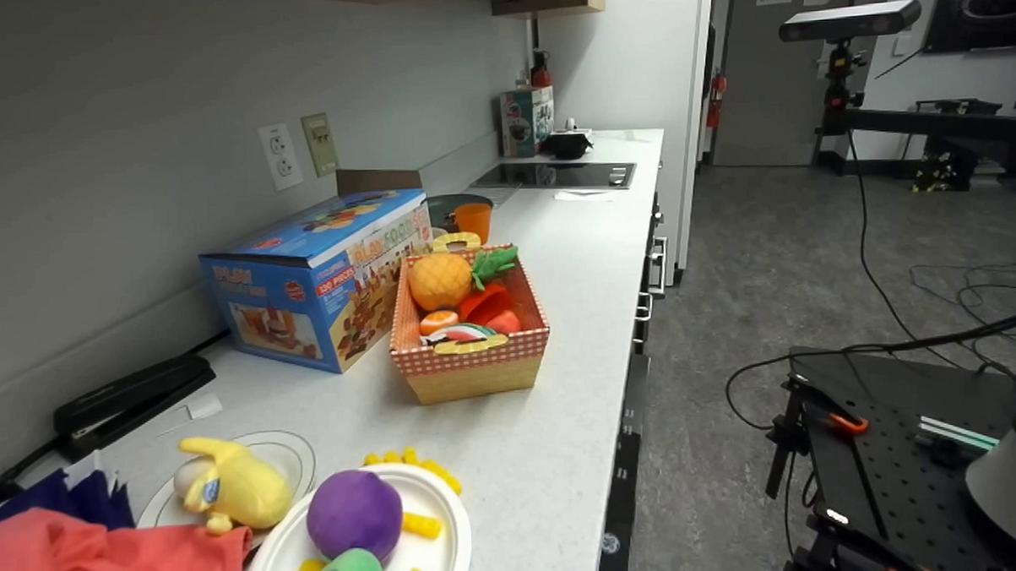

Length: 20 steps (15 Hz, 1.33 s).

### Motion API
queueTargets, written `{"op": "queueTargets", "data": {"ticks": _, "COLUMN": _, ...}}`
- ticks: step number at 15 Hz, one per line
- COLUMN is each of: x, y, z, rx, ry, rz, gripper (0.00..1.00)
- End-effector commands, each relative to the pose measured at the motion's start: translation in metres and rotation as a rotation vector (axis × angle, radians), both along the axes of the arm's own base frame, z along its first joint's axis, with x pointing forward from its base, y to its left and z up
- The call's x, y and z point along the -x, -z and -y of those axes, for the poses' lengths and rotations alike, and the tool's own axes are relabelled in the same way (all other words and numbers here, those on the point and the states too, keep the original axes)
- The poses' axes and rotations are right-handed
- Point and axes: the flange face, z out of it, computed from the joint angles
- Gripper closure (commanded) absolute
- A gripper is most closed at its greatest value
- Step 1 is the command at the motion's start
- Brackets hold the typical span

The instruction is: Close the cupboard door

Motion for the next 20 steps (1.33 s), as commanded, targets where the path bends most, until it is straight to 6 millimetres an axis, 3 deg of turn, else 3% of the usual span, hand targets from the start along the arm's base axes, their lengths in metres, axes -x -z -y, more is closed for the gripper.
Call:
{"op": "queueTargets", "data": {"ticks": 1, "x": -0.003, "y": -0.005, "z": 0.022, "rx": -0.010, "ry": -0.194, "rz": -0.029, "gripper": 0.00}}
{"op": "queueTargets", "data": {"ticks": 7, "x": 0.000, "y": -0.003, "z": 0.040, "rx": 0.033, "ry": -0.505, "rz": -0.104, "gripper": 0.00}}
{"op": "queueTargets", "data": {"ticks": 8, "x": 0.000, "y": 0.009, "z": 0.038, "rx": 0.009, "ry": -0.415, "rz": -0.089, "gripper": 0.00}}
{"op": "queueTargets", "data": {"ticks": 20, "x": -0.008, "y": 0.002, "z": 0.043, "rx": 0.041, "ry": -0.491, "rz": -0.073, "gripper": 0.00}}
